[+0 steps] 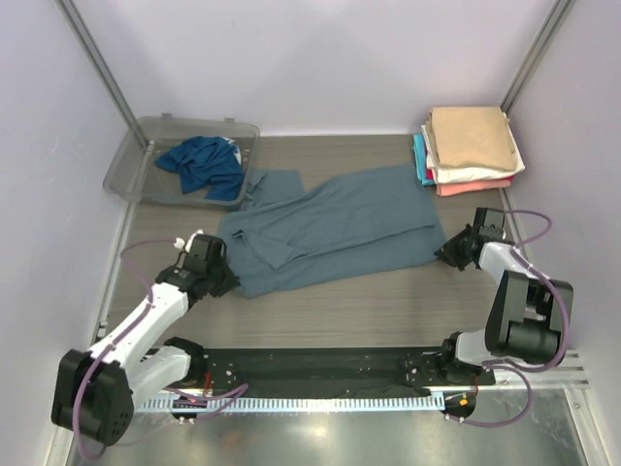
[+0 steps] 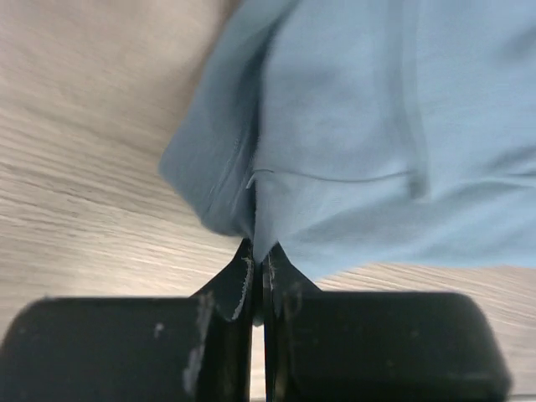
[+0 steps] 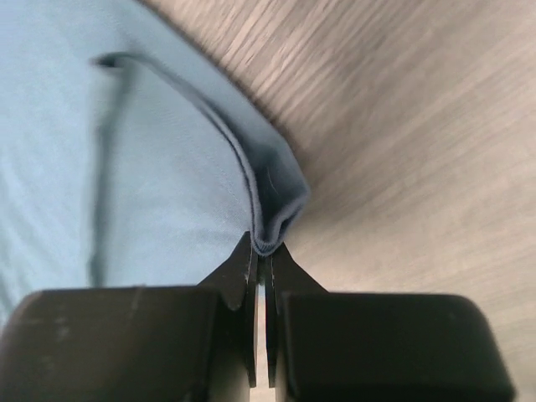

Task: Fold and stack the t-shirts
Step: Fold the tshirt

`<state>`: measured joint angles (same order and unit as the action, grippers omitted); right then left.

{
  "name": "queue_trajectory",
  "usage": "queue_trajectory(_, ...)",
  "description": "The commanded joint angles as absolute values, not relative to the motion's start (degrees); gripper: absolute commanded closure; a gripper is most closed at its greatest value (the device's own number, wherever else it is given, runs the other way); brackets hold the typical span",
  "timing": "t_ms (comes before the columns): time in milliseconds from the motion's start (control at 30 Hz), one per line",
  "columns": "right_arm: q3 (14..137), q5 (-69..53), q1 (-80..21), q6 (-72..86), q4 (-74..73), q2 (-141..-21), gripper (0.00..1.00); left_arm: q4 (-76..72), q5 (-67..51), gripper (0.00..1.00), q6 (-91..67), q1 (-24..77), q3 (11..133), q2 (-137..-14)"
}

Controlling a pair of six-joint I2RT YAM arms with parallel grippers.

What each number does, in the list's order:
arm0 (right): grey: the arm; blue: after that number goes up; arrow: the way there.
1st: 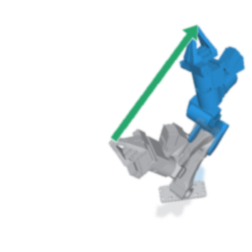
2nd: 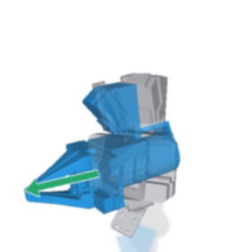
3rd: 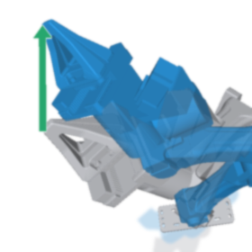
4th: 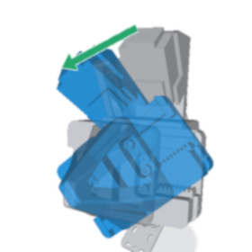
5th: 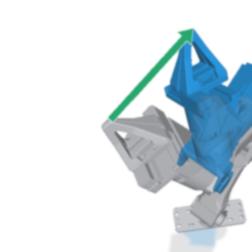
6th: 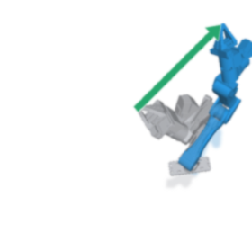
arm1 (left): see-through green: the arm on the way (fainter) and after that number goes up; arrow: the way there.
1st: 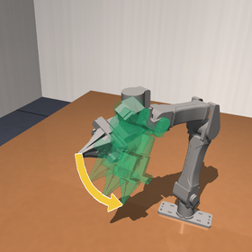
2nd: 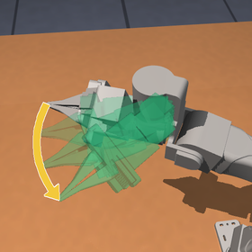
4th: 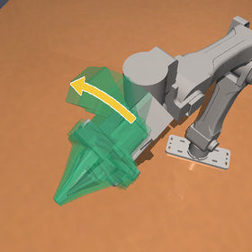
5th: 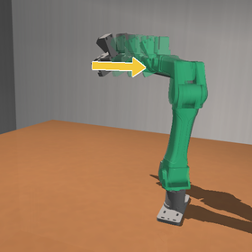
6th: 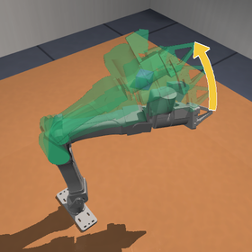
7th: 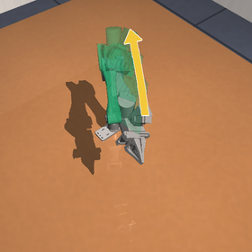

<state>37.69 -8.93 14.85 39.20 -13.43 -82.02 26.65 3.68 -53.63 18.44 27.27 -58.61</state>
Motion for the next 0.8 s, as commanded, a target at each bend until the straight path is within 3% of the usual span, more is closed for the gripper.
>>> queue_trajectory(0,39.6,-9.7,15.6,39.5,-18.5,-74.3,0.99,36.2,7.9,1.0,-50.0,18.5,36.6,-52.5)
queue_trajectory(233,42.0,-8.3,19.6,41.7,-32.1,-55.8,0.99,51.5,8.8,1.0,-47.7,17.9,49.5,-45.1)
queue_trajectory(467,33.5,-13.2,21.7,42.3,-39.1,-45.4,0.99,58.4,2.7,1.0,-51.6,18.0,46.0,-35.4)
queue_trajectory(633,30.4,-13.9,21.7,44.0,-45.5,-33.6,0.99,64.6,1.6,0.89,-54.1,17.9,44.3,-27.6)
queue_trajectory(767,34.5,-10.7,21.1,42.6,-52.3,-33.1,0.99,72.3,0.4,0.82,-55.0,18.0,45.0,-22.2)
